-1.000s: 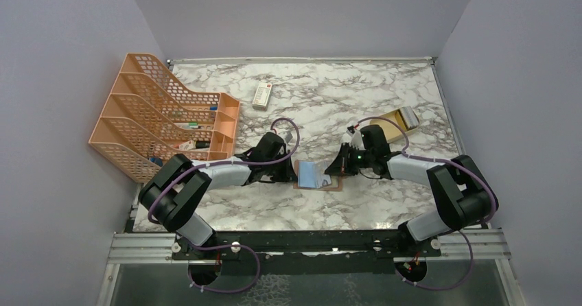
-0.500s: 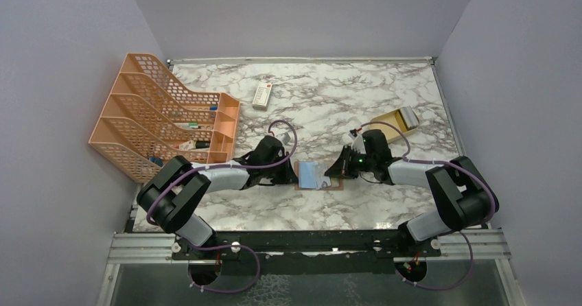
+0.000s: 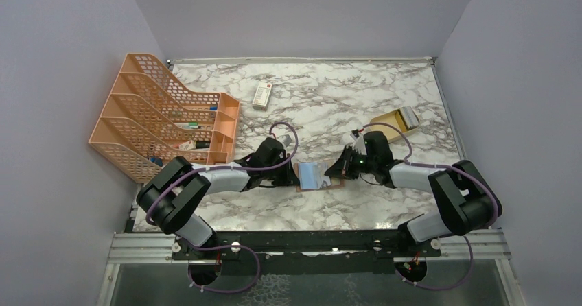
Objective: Put the credit cards into the card holder
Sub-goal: Insert the credit card into the card holder.
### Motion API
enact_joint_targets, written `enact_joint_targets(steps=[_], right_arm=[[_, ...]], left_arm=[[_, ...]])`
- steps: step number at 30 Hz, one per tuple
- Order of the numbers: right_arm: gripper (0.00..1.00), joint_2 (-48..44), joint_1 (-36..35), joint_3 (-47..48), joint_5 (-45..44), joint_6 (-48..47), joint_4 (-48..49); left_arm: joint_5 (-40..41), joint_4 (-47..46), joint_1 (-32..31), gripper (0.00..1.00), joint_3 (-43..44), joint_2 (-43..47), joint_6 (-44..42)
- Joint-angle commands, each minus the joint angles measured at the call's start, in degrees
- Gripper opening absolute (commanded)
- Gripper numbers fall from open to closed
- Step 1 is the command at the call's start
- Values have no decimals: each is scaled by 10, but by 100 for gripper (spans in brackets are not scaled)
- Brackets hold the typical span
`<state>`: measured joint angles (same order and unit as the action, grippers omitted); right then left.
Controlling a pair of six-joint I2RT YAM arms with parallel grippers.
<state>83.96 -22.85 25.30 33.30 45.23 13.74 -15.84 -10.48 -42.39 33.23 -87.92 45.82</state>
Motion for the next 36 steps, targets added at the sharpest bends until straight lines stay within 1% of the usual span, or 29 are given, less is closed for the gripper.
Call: enact_joint_targets(steps=[1,7,22,25,29,33,36], right_arm=[[1,-7,1,-5,-30,-1,17],[1,13,0,4,-22,-3,23],[1,32,0,-10,-6,3,59],[1,34,0,-11,-7,-4,54],[7,28,0,-8,-17,-15,30],[6,15,0,-8,-34,-23,14],[5,14,1,-8,-27,-25,14]], left_arm=[[-11,31,-10,0,-19,-3,0],[-11,25,-12,0,-28,1,4],[-11,14,-16,0,-32,0,10],[-11,13,-16,0,-32,0,11],[-10,12,-17,0,-33,0,13],[-12,12,-17,0,-30,-1,14],[-11,12,-18,0,-28,-3,15]])
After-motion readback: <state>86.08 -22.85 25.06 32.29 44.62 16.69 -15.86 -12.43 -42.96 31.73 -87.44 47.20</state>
